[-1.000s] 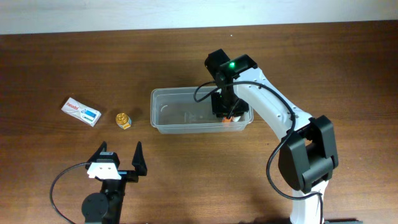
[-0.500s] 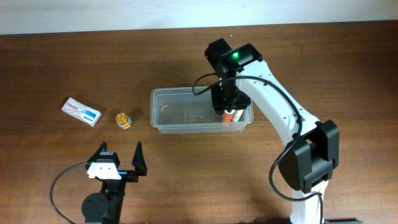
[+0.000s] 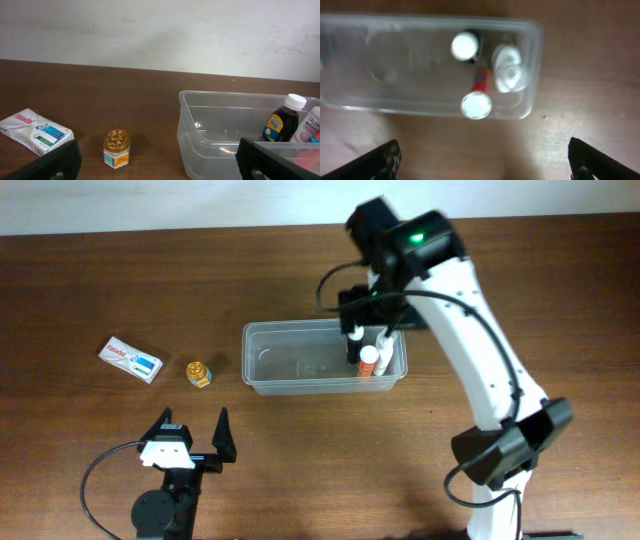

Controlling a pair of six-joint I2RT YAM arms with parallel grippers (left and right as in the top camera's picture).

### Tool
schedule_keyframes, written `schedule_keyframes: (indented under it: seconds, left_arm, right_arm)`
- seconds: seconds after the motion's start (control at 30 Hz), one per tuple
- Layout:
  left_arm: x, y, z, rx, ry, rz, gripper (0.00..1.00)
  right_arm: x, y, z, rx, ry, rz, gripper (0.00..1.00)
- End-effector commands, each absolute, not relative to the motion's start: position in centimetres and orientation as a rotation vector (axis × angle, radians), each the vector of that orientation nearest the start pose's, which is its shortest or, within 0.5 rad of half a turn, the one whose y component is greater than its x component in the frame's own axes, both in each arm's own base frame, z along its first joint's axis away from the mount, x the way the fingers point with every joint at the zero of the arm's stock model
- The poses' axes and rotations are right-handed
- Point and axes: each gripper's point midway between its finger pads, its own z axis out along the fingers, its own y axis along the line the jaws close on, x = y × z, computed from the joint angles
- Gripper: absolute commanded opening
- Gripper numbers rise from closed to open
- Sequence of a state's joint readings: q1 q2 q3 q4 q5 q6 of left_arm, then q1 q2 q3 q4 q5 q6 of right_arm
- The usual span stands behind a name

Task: Pack container
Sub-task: 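Lower the orange tube into the container and open the right gripper, then lift the right gripper away and retract it to the right, then move the left gripper to the white Panadol box and grasp it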

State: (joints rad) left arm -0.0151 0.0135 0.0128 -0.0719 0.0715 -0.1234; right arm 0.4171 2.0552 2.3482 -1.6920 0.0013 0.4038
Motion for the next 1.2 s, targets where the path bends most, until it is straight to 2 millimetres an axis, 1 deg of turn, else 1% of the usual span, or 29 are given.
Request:
schedule_keyframes:
  seconds: [0.0, 0.03, 0.1, 0.2, 0.27, 0.3, 0.4, 0.47, 0.6, 0.7, 0.77, 0.87, 0.9, 0.97, 1.03, 1.1, 1.17]
  left_arm:
    - [24.5, -1.5, 15.8, -0.023, 1.645, -0.151, 0.99]
    - [24.5, -1.5, 15.8, -0.023, 1.645, -0.151, 0.99]
    - [24.5, -1.5, 15.8, -0.023, 1.645, -0.151, 0.99]
    - [24.5, -1.5, 15.8, -0.023, 1.645, -0.151, 1.00]
    - [24.5, -1.5, 15.8, -0.023, 1.645, -0.150, 0.99]
    - [24.6, -1.2, 15.8, -0.037, 1.644, -0.133, 0.99]
    - [24.6, 0.8, 15.7, -0.122, 1.640, -0.038, 0.99]
    - [24.6, 0.9, 15.8, -0.129, 1.639, -0.031, 0.99]
    - [24.6, 0.9, 15.8, -0.129, 1.639, -0.031, 0.99]
    - [24.6, 0.9, 15.8, -0.129, 1.638, -0.031, 0.99]
    - [24.6, 0.5, 15.8, -0.112, 1.641, -0.049, 0.99]
    - [24.6, 0.5, 15.9, -0.109, 1.635, -0.055, 0.99]
    - [24.6, 0.1, 16.5, -0.109, 1.612, -0.091, 0.99]
    - [24.5, -1.9, 17.5, -0.025, 1.588, -0.186, 0.99]
    - [24.2, -2.9, 17.7, 0.022, 1.609, -0.236, 0.99]
    - [23.9, -2.9, 18.2, 0.020, 1.643, -0.239, 0.99]
    - [23.7, -2.5, 19.7, -0.001, 1.665, -0.221, 0.99]
  right_arm:
    - [37.6, 12.0, 26.7, 0.111, 2.876, 0.085, 0.98]
    - [37.7, 10.8, 27.2, 0.153, 2.860, 0.076, 0.99]
    - [38.3, 7.5, 27.8, 0.262, 2.830, 0.036, 0.98]
    - [38.9, 2.1, 27.9, 0.443, 2.797, -0.029, 0.98]
    - [38.9, -1.4, 27.8, 0.565, 2.777, -0.069, 0.98]
    - [38.8, -3.2, 27.8, 0.625, 2.765, -0.088, 0.98]
    - [38.1, -7.8, 27.7, 0.793, 2.727, -0.113, 0.98]
    - [37.4, -10.6, 27.7, 0.895, 2.701, -0.128, 0.98]
    - [36.0, -14.9, 27.7, 1.052, 2.648, -0.149, 0.98]
    - [35.3, -16.3, 27.6, 1.122, 2.625, -0.107, 0.98]
    - [35.1, -16.6, 27.6, 1.148, 2.615, -0.067, 0.98]
    - [35.0, -16.9, 27.6, 1.163, 2.608, -0.052, 0.98]
    - [35.0, -17.0, 27.6, 1.166, 2.607, -0.053, 0.98]
    - [35.0, -17.0, 27.6, 1.166, 2.607, -0.052, 0.98]
    - [35.0, -17.0, 27.6, 1.166, 2.607, -0.052, 0.98]
    - [35.0, -17.0, 27.6, 1.166, 2.607, -0.052, 0.98]
    - [35.0, -17.0, 27.6, 1.166, 2.607, -0.052, 0.98]
